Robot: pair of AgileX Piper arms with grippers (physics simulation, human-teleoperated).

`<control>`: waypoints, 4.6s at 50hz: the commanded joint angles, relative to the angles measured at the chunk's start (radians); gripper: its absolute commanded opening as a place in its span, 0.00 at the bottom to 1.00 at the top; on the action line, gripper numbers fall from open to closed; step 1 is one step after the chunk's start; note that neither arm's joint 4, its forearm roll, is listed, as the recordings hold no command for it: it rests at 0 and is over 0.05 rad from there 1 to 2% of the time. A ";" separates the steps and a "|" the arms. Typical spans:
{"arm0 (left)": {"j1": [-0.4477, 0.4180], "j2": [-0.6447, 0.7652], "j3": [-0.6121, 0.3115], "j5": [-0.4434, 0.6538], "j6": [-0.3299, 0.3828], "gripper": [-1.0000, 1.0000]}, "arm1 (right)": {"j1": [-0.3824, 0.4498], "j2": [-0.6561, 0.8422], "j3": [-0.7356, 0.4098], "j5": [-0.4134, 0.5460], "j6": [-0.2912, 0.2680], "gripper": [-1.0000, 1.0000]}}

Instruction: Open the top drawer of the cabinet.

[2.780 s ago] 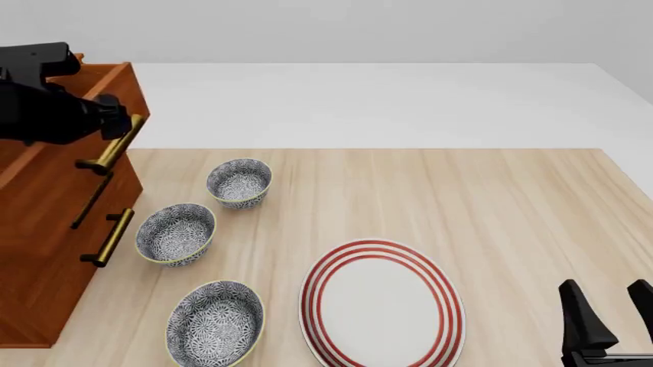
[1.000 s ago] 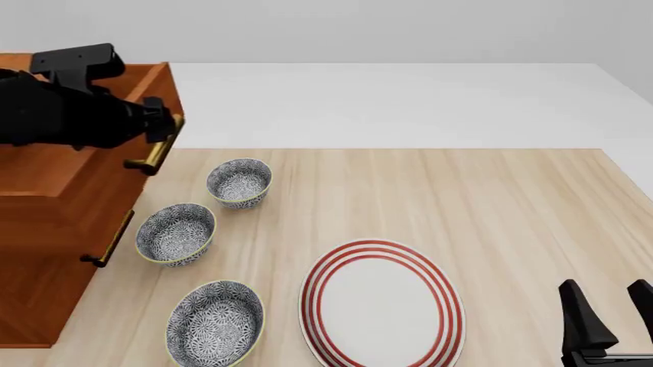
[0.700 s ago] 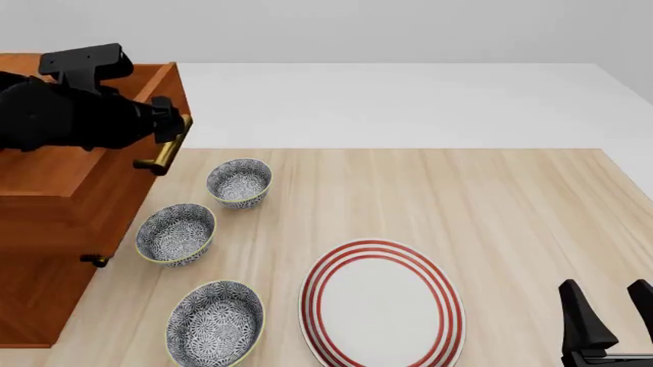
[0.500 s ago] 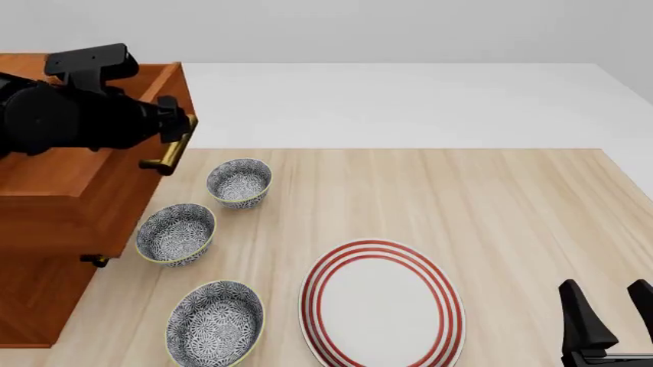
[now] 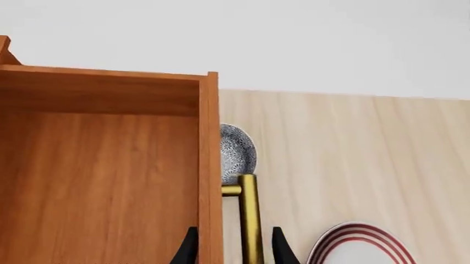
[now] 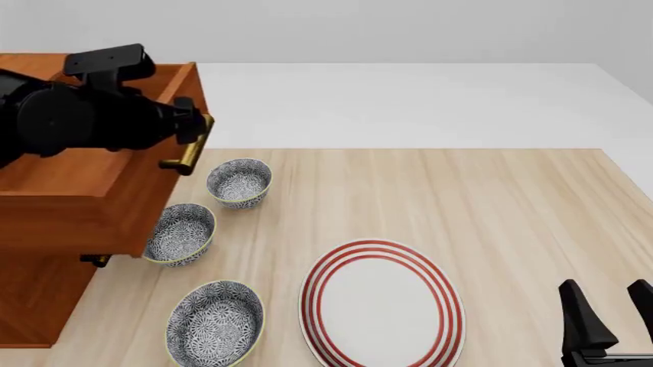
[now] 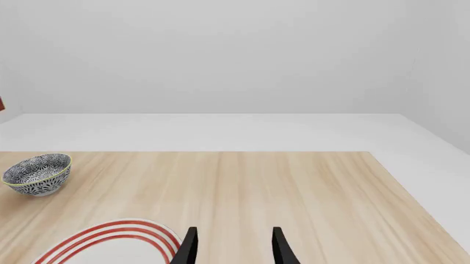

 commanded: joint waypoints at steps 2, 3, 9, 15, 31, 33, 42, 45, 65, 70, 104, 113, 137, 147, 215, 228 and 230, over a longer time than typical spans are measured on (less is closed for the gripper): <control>-0.037 0.053 0.067 0.070 0.057 1.00 | 0.000 0.000 0.000 0.000 0.000 1.00; -0.044 0.053 0.067 0.072 0.049 1.00 | 0.000 0.000 0.000 0.000 0.000 1.00; -0.052 0.076 0.038 0.088 0.050 1.00 | 0.000 0.000 0.000 0.000 0.000 1.00; -0.060 0.098 0.016 0.096 0.050 1.00 | 0.000 0.000 0.000 0.000 0.000 1.00; -0.111 0.110 0.046 0.071 0.004 1.00 | 0.000 0.000 0.000 0.000 0.000 1.00; -0.113 0.110 0.051 0.066 0.001 1.00 | 0.000 0.000 0.000 0.000 0.000 1.00; -0.121 0.102 0.069 0.059 -0.006 1.00 | 0.000 0.000 0.000 0.000 0.000 1.00; -0.122 0.099 0.075 0.055 -0.009 1.00 | 0.000 0.000 0.000 0.000 0.000 1.00; -0.133 0.077 0.085 0.054 -0.013 1.00 | 0.000 0.000 0.000 0.000 0.000 1.00; -0.139 0.072 0.083 0.055 -0.016 1.00 | 0.000 0.000 0.000 0.000 0.000 1.00; -0.136 0.037 -0.019 0.117 0.005 1.00 | 0.000 0.000 0.000 0.000 0.000 1.00; -0.129 0.033 -0.061 0.136 0.021 1.00 | 0.000 0.000 0.000 0.000 0.000 1.00; -0.105 0.024 -0.181 0.201 0.067 1.00 | 0.000 0.000 0.000 0.000 0.000 1.00; -0.095 0.034 -0.242 0.228 0.081 1.00 | 0.000 0.000 0.000 0.000 0.000 1.00; -0.090 -0.017 -0.401 0.313 0.134 1.00 | 0.000 0.000 0.000 0.000 0.000 1.00; -0.108 -0.073 -0.387 0.310 0.133 1.00 | 0.000 0.000 0.000 0.000 0.000 1.00; -0.110 -0.078 -0.385 0.309 0.133 1.00 | 0.000 0.000 0.000 0.000 0.000 1.00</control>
